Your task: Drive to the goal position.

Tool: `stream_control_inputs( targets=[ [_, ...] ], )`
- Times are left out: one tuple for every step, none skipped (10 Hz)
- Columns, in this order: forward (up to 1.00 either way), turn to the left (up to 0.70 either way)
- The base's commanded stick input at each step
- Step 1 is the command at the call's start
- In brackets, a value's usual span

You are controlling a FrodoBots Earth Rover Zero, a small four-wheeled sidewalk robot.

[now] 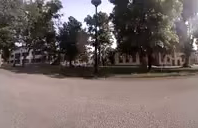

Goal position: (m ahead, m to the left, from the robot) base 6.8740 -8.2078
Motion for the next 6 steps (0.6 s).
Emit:
stream_control_inputs(
  targets=[
    [0.44, 0.27],
    [0.44, 0.27],
    [0.44, 0.27],
    [0.44, 0.27],
    [0.44, 0.27],
    [0.44, 0.27]
  ],
)
